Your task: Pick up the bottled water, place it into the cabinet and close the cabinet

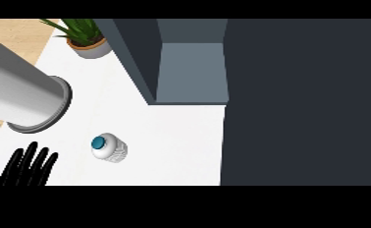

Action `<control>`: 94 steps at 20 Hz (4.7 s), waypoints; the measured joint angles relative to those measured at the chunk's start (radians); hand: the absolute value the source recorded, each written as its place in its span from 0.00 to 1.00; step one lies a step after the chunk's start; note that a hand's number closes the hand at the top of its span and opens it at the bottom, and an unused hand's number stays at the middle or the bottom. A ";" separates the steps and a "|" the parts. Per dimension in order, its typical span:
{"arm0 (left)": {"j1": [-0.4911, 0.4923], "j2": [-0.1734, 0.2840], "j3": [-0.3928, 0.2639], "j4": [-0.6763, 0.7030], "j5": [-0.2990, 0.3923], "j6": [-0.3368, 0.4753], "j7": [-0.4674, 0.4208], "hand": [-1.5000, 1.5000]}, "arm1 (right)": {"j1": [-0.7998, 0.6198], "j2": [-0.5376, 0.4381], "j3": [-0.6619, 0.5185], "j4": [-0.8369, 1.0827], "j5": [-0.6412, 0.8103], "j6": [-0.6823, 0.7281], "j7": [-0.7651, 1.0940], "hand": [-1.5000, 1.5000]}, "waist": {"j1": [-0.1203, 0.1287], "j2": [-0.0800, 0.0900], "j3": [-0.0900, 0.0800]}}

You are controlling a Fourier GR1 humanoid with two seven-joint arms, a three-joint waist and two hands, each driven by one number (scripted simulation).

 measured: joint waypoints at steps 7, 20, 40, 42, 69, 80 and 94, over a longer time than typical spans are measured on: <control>-0.107 0.006 0.054 0.173 -0.061 -0.032 -0.073 0.00 | 0.028 -0.003 0.010 0.005 0.011 0.018 -0.031 0.00 | -0.002 0.001 0.000; -0.347 0.035 0.123 0.601 -0.147 -0.072 -0.178 0.00 | 0.072 -0.005 0.043 0.000 0.035 0.036 -0.074 0.00 | -0.006 0.002 0.000; -0.642 0.060 0.185 1.275 -0.200 -0.169 -0.449 0.00 | 0.121 -0.009 0.060 -0.010 0.037 0.053 -0.114 0.00 | -0.008 0.002 0.000; -0.678 0.058 0.182 1.338 -0.212 -0.174 -0.481 0.00 | 0.104 -0.015 0.043 0.018 0.034 0.061 -0.129 0.00 | -0.008 0.002 -0.001; -0.825 0.073 0.198 1.593 -0.172 -0.308 -0.539 0.00 | 0.062 0.001 0.082 0.057 0.049 0.037 -0.112 0.00 | -0.008 -0.005 0.019; -0.860 0.025 0.154 1.601 -0.193 -0.311 -0.561 1.00 | 0.085 -0.015 0.072 0.059 0.044 0.050 -0.133 0.00 | -0.009 -0.004 0.015; -0.860 0.016 0.214 1.585 -0.109 -0.234 -0.609 1.00 | 0.042 -0.016 0.057 0.094 0.039 0.038 -0.131 0.00 | -0.005 -0.001 0.003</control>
